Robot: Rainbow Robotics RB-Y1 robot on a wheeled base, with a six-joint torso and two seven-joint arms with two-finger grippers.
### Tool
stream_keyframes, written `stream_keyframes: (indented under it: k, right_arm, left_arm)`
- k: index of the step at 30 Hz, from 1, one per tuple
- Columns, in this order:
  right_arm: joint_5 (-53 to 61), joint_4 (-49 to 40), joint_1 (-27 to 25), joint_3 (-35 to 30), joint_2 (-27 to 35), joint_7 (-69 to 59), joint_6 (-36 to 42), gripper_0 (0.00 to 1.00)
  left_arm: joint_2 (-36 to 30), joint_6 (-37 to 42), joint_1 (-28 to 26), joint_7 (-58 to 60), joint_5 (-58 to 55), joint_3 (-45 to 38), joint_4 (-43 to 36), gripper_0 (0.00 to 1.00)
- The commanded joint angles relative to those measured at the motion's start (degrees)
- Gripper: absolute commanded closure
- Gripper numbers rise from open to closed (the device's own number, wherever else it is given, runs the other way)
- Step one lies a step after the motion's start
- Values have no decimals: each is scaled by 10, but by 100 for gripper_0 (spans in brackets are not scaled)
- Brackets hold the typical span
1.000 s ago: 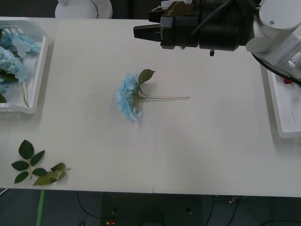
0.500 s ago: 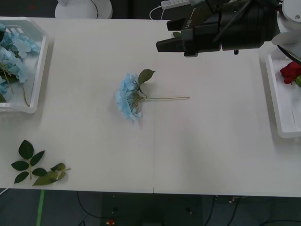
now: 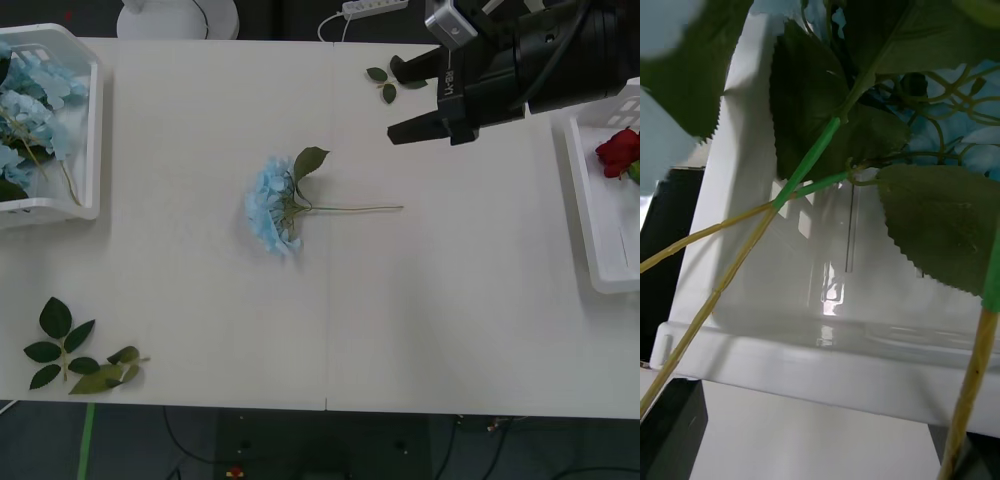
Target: Place the red flowers into the right box and the blue flowers into the left box. If a person shows an open palm, hand one flower to the person first, then continue sorting.
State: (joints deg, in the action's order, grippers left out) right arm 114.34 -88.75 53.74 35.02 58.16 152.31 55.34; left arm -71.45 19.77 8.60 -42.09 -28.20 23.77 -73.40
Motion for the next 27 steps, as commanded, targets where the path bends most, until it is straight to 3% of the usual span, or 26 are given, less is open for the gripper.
stream_keyframes:
  k: [1,3,13,18,27]
  right_arm:
    - [-58,-5,7,-19,5,27,29,14]
    - [-98,-5,7,-19,-6,27,44,14]
    - [-316,-5,7,-18,-102,27,123,13]
    - [-388,9,8,-18,-150,27,146,14]
    - [-505,128,41,5,-256,27,167,14]
  left_arm:
    - [-26,-29,-30,-11,7,-7,-4,14]
    - [-36,-30,-49,-11,7,-14,-23,13]
    - [-52,-29,-261,-12,29,-157,-183,4]
    - [-52,-29,-336,-12,37,-201,-240,2]
    - [-25,-40,-533,-13,43,-352,-395,0]
